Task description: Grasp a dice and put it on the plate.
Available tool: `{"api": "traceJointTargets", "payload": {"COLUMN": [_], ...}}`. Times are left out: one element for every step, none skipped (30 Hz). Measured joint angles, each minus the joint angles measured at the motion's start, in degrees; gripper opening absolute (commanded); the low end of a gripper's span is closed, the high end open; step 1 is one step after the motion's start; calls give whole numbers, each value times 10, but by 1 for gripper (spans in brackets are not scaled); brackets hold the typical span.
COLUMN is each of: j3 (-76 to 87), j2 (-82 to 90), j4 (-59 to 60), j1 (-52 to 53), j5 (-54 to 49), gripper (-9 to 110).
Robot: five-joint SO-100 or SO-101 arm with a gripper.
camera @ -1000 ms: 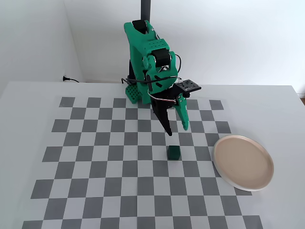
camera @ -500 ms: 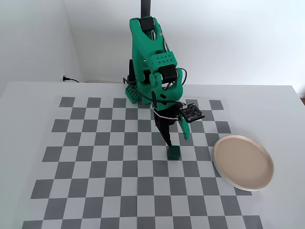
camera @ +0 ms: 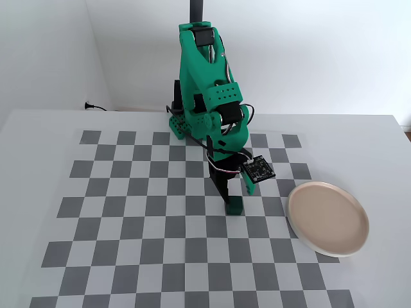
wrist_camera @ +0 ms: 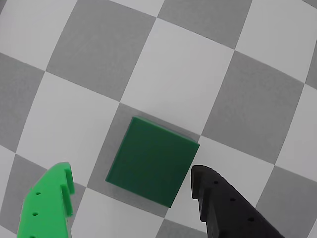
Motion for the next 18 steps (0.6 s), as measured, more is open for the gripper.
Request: {"api": "traceJointTargets", "payload": {"j3": [0, 0, 0, 0, 0, 0, -1, -1, -1, -1, -1, -1, -1, -1, -1, -1, -1, -1], "j2": [0, 0, 0, 0, 0, -2, -8, -13, -19, -27, -34, -40, -45, -48, -53, -55, -58, -61], "j4": [4, 6, 9, 10, 10, 10, 10, 9, 9, 7, 3, -2, -6, -10, -12, -14, -17, -18], "j1": [0, 2, 4, 9, 14, 17, 18, 19, 23, 27, 33, 37, 39, 39, 40, 40, 40, 40], "j5": [1, 1, 1, 1, 1, 1, 1, 1, 1, 1, 1, -1, -4, -5, -7, -8, -10, -10], "gripper": [20, 20, 20, 20, 20, 20, 20, 20, 20, 20, 20, 20, 21, 21, 21, 21, 21, 21]}}
